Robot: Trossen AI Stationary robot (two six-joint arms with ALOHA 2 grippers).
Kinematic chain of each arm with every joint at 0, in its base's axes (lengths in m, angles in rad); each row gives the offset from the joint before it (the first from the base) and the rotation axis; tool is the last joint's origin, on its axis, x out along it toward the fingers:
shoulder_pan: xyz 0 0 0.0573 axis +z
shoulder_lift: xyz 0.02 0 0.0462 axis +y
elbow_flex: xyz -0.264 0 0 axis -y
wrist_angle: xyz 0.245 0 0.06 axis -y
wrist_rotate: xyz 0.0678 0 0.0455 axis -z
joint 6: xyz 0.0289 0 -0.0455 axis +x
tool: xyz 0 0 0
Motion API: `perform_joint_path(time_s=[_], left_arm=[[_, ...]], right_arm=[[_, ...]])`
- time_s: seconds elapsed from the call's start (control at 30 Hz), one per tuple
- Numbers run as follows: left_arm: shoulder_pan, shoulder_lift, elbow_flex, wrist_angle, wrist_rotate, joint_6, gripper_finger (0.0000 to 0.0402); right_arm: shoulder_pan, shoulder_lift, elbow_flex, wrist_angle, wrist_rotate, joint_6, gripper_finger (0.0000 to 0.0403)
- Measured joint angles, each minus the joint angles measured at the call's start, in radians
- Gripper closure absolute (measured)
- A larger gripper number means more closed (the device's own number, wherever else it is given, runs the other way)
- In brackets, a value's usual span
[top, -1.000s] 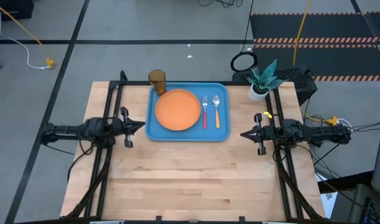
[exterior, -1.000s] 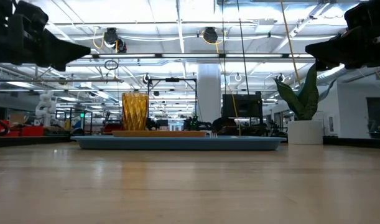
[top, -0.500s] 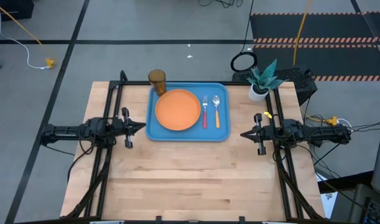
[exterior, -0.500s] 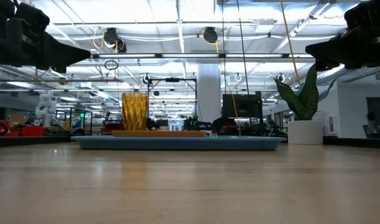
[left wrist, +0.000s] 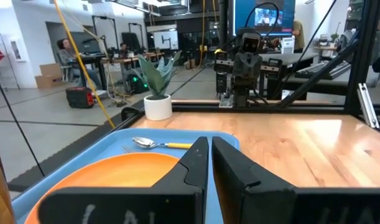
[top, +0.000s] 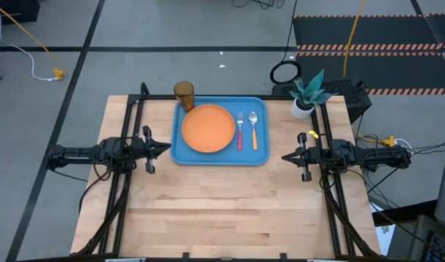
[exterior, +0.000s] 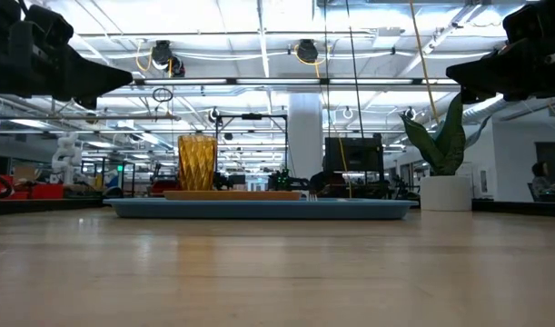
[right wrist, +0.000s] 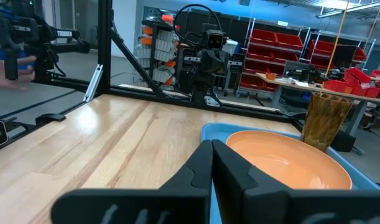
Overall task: Pick and place plate/cup/fork/spoon on tray
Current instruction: Return to Home Position
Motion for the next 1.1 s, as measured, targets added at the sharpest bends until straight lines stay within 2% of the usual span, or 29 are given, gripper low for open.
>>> perform_joint_path(time_s=[1.1], left_arm=[[0.000,0.000,0.000,0.011,-0.001,0.001,0.0376]], right_arm=[[0.000,0.000,0.000,-0.001,0.000,0.000,0.0403]])
